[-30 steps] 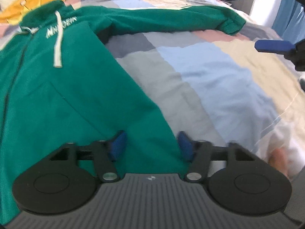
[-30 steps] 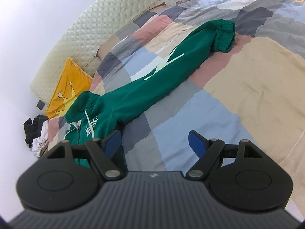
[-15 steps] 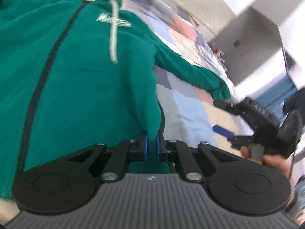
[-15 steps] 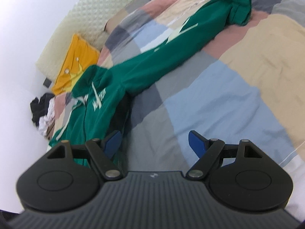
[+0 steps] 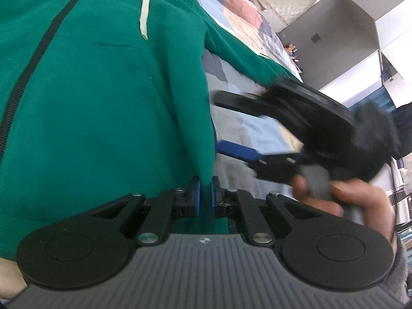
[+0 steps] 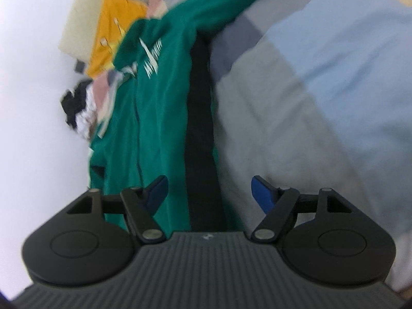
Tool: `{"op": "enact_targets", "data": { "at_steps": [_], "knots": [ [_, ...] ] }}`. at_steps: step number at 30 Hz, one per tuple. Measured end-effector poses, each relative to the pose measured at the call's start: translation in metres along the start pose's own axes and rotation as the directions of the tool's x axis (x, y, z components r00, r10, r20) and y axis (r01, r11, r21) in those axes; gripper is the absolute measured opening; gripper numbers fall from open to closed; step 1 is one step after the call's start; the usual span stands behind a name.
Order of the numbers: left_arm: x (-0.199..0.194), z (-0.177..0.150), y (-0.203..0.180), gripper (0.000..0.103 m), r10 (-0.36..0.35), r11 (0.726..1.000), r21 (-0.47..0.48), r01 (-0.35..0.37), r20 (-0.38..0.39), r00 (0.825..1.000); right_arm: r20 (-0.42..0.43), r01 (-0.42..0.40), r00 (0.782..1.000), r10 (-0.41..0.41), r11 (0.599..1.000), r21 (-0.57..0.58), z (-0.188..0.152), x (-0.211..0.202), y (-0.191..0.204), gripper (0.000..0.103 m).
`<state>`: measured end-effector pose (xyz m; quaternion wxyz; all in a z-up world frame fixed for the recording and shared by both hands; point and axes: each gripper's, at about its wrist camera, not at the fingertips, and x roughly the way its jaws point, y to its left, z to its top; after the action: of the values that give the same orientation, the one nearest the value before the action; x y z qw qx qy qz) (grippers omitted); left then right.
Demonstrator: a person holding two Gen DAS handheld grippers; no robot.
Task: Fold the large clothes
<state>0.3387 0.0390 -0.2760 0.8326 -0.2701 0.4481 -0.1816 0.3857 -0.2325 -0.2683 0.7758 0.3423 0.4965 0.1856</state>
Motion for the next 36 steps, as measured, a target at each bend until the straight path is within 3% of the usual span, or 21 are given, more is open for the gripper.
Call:
{"op": "enact_targets", "data": {
  "at_steps": [3, 4, 6, 7, 10, 11, 14, 17, 21, 24, 26, 28, 32, 36],
  "knots": [
    [0.005, 0.002, -0.001, 0.009, -0.008, 1.0, -0.004, 0.008, -0.013, 1.0, -0.008, 0.015, 1.0, -0.015, 0.998, -0.056, 0.005, 0.014, 0.012, 0.064],
    [0.007, 0.002, -0.002, 0.009, -0.007, 1.0, 0.002, 0.007, -0.018, 1.0, -0.016, 0.0, 1.0, -0.001, 0.998, -0.062, 0.006, 0.016, 0.014, 0.055],
    [0.011, 0.003, -0.006, 0.009, 0.0, 1.0, 0.031, 0.001, -0.021, 1.0, -0.041, -0.035, 0.999, 0.033, 0.998, -0.059, 0.005, 0.02, 0.016, 0.024],
    [0.012, 0.003, -0.008, 0.009, 0.007, 0.999, 0.045, -0.006, -0.02, 1.0, -0.026, -0.004, 1.0, 0.002, 0.997, -0.081, 0.003, 0.019, 0.019, 0.011],
    [0.011, 0.003, -0.014, 0.015, 0.018, 0.996, 0.087, -0.018, -0.004, 1.0, 0.085, 0.107, 0.992, -0.096, 0.985, -0.136, 0.001, 0.002, 0.021, 0.009],
    [0.01, 0.003, -0.015, 0.028, 0.018, 0.996, 0.092, -0.017, -0.004, 1.0, 0.098, 0.117, 0.99, -0.105, 0.985, -0.125, 0.004, -0.002, 0.017, 0.009],
    [0.002, 0.003, -0.016, 0.053, 0.027, 0.994, 0.104, -0.028, 0.014, 1.0, 0.107, 0.161, 0.983, -0.15, 0.982, -0.096, 0.007, -0.001, 0.005, 0.008],
    [-0.014, 0.003, -0.018, 0.068, 0.072, 0.99, 0.118, -0.076, 0.038, 0.997, 0.109, 0.175, 0.98, -0.165, 0.98, -0.093, 0.004, -0.001, 0.003, 0.009],
    [-0.036, 0.02, -0.012, 0.07, 0.104, 0.989, 0.101, -0.112, 0.082, 0.991, 0.137, 0.185, 0.976, -0.17, 0.977, -0.108, 0.001, -0.007, 0.006, 0.014],
    [-0.054, 0.042, -0.006, 0.07, 0.14, 0.986, 0.074, -0.149, 0.118, 0.983, 0.155, 0.198, 0.972, -0.179, 0.973, -0.118, 0.002, -0.016, 0.011, 0.028],
    [-0.068, 0.063, 0.003, 0.07, 0.162, 0.982, 0.075, -0.173, 0.138, 0.977, 0.181, 0.204, 0.967, -0.177, 0.969, -0.143, 0.003, -0.022, 0.02, 0.053],
    [-0.082, 0.085, 0.011, 0.07, 0.202, 0.973, 0.081, -0.217, 0.161, 0.966, 0.211, 0.195, 0.965, -0.157, 0.965, -0.173, 0.006, -0.031, 0.029, 0.066],
    [-0.103, 0.145, 0.036, 0.075, 0.276, 0.955, 0.048, -0.293, 0.216, 0.936, 0.235, 0.166, 0.966, -0.107, 0.954, -0.25, 0.022, -0.037, 0.057, 0.067],
    [-0.107, 0.211, 0.068, 0.075, 0.324, 0.943, -0.017, -0.332, 0.263, 0.909, 0.221, 0.121, 0.974, -0.05, 0.94, -0.318, 0.06, -0.02, 0.093, 0.067]
  ]
}}
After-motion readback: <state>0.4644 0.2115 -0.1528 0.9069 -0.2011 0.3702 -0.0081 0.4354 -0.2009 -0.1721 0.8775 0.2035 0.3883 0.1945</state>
